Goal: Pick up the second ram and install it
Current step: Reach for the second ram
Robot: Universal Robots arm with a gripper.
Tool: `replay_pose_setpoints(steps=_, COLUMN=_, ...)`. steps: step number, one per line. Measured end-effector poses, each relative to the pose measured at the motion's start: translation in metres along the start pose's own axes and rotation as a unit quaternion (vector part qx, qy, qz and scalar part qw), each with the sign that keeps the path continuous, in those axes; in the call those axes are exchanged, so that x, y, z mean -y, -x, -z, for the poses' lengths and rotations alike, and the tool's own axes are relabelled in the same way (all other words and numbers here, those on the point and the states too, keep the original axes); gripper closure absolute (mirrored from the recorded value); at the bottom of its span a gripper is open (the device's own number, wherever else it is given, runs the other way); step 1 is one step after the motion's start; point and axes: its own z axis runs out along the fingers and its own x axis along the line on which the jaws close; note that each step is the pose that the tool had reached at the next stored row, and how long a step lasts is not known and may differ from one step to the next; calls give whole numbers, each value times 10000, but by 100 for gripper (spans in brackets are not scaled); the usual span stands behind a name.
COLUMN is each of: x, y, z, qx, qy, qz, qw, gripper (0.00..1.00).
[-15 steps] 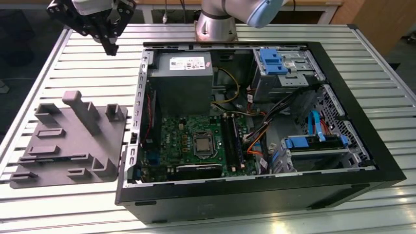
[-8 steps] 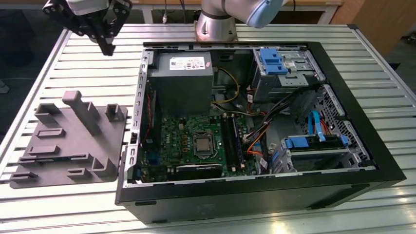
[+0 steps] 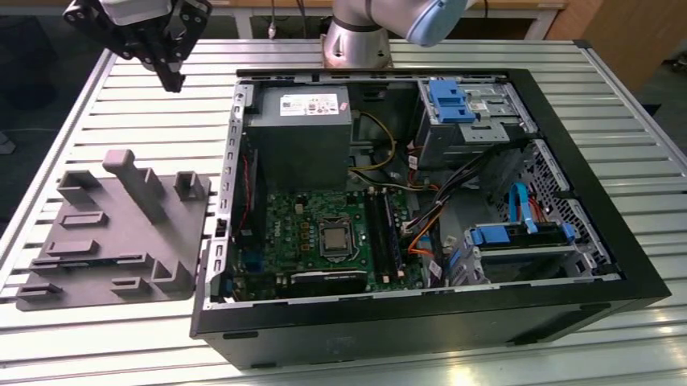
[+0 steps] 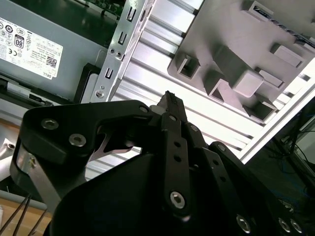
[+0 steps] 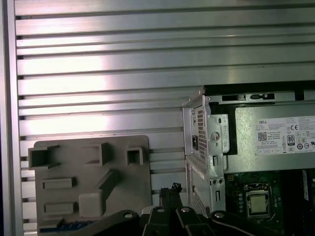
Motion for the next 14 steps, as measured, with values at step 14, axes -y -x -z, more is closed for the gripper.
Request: replay_pose_setpoints(steps=14, x=7, y=-99, z=1, qx=0, qy=0, qz=0, qw=10000, gripper=89)
